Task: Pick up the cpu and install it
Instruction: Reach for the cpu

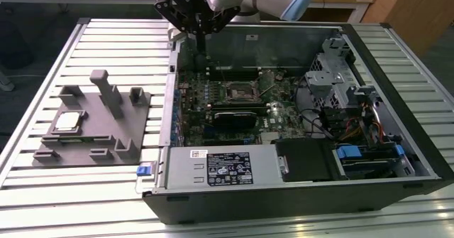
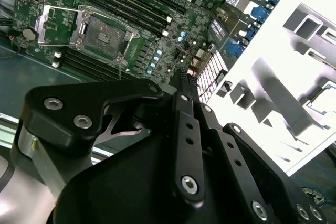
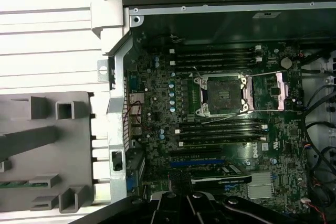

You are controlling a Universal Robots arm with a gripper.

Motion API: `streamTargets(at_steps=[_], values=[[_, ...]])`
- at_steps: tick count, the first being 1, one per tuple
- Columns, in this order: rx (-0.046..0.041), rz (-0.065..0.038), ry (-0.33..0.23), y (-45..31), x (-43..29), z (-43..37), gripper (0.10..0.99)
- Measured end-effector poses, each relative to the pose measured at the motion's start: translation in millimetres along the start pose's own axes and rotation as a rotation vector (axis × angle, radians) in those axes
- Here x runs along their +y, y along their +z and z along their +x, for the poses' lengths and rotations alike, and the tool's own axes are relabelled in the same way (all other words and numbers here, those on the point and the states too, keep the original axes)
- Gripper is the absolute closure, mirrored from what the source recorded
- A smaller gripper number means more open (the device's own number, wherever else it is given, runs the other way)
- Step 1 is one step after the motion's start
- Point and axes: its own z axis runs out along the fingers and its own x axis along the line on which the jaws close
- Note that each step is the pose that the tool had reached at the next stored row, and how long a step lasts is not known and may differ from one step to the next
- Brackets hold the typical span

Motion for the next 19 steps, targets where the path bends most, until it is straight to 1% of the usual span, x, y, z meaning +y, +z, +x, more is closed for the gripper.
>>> streamTargets(at_steps=[19], values=[[0.0000, 0.000, 0.000, 0.0, -0.3, 3.5, 0.980]])
